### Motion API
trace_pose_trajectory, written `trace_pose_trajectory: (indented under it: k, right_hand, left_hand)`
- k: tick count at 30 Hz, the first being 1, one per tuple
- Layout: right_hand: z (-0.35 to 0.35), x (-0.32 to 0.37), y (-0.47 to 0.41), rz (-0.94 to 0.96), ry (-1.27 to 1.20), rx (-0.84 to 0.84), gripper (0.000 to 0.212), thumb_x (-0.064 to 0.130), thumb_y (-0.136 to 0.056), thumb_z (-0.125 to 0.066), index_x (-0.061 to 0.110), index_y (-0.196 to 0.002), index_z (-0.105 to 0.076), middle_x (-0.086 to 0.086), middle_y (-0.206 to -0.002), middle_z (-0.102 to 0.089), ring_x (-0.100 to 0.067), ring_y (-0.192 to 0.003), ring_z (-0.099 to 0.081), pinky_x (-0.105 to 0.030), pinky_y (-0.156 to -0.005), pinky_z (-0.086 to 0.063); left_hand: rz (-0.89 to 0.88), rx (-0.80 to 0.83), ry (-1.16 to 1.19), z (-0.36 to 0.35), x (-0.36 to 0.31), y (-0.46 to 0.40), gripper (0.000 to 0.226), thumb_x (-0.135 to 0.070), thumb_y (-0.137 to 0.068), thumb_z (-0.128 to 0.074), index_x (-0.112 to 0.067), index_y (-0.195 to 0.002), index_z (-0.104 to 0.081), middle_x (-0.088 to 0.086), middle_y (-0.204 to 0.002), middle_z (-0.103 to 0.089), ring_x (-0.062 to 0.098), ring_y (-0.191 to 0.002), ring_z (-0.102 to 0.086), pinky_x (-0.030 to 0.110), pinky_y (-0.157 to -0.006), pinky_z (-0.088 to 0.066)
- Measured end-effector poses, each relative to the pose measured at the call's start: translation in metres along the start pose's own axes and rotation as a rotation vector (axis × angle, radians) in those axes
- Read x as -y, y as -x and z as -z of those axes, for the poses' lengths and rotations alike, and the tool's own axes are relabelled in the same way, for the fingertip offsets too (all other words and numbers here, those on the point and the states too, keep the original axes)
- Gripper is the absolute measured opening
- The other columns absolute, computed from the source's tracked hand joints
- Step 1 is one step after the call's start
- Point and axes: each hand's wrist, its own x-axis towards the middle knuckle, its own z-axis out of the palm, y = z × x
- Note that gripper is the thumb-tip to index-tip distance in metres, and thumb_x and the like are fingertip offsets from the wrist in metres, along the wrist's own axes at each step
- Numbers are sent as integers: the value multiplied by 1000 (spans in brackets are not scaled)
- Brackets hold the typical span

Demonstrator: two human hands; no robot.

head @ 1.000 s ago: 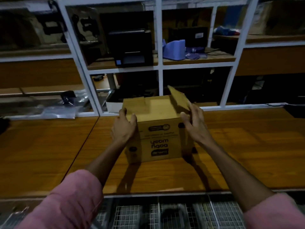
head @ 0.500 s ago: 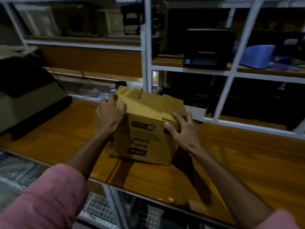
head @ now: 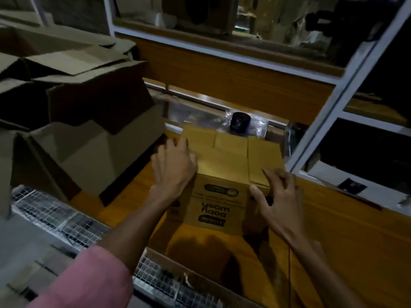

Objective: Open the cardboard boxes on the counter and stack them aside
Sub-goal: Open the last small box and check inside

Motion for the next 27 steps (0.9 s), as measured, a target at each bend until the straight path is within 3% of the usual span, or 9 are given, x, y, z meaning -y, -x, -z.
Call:
trace_pose_trajectory:
  k: [4, 9, 11, 13, 15, 18, 23, 25, 27]
  right_hand:
    - [-5, 38, 5, -36, -28, 83, 65, 75, -91, -41, 43, -148, -35, 10, -150, -24, -33, -137, -35, -54, -107, -40]
    - [2, 78, 11, -112, 95, 235, 68, 69, -92, -40, 36, -152, -31, 2, -159, -19, -34, -141, -28, -48, -108, -35]
    - [9, 99, 12, -88, 236, 84, 56, 56, -96, -50, 27, -143, -45, -5, -150, -36, -33, -133, -36, -48, -103, -41]
    - [4, 126, 15, 8, 192, -128, 40, 44, -95, -55, 19, -126, -59, -8, -127, -53, -27, -115, -48, -42, -91, -48]
    - [-12, 155, 18, 160, 110, -125, 37, 44, -97, -50, 17, -119, -62, -8, -114, -56, -23, -103, -52, -37, -84, -49]
    - [-37, 174, 13, 183, 26, 73, 50, 52, -99, -43, 19, -135, -54, -8, -128, -51, -24, -116, -49, -43, -96, -46]
    - [-29, 160, -20, 31, 103, -13, 51, 52, -102, -37, 19, -141, -42, -4, -153, -30, -23, -143, -26, -49, -103, -44]
    - [-20, 151, -30, -3, 204, -22, 54, 56, -101, -33, 23, -144, -39, -6, -157, -29, -25, -149, -19, -55, -111, -31]
    - [-10, 127, -41, -138, 302, -79, 58, 58, -100, -30, 22, -145, -41, -9, -156, -34, -27, -148, -24, -57, -118, -12]
  left_hand:
    - [-262, 108, -107, 4, 7, -35, 40, -37, -91, -50, -17, -123, -61, 11, -146, -47, 31, -139, -37, 53, -110, -33]
    - [-430, 212, -154, -5, 13, -47, 56, -46, -88, -30, -20, -125, -62, 6, -142, -54, 26, -130, -44, 52, -107, -30]
    - [-473, 211, -174, -4, 16, -49, 55, -47, -88, -28, -20, -119, -64, 7, -134, -57, 27, -119, -50, 50, -101, -34]
    - [-516, 211, -207, -1, 16, -51, 55, -48, -86, -26, -20, -114, -64, 7, -125, -58, 28, -111, -50, 50, -95, -36]
    - [-546, 229, -252, 3, 16, -53, 54, -48, -86, -25, -19, -113, -63, 8, -122, -57, 28, -107, -48, 49, -92, -35]
    - [-578, 290, -303, 4, 18, -55, 52, -51, -87, -28, -21, -120, -57, 7, -125, -51, 28, -108, -43, 50, -94, -33]
    - [-558, 335, -238, 4, 18, -55, 60, -52, -89, -18, -18, -125, -52, 10, -129, -47, 29, -114, -40, 53, -102, -31]
    - [-552, 321, -221, 6, 18, -53, 62, -51, -88, -19, -15, -125, -54, 13, -129, -48, 31, -116, -40, 55, -105, -30]
    - [-545, 298, -202, 7, 18, -53, 60, -51, -88, -24, -14, -122, -58, 13, -125, -50, 32, -114, -42, 55, -105, -30]
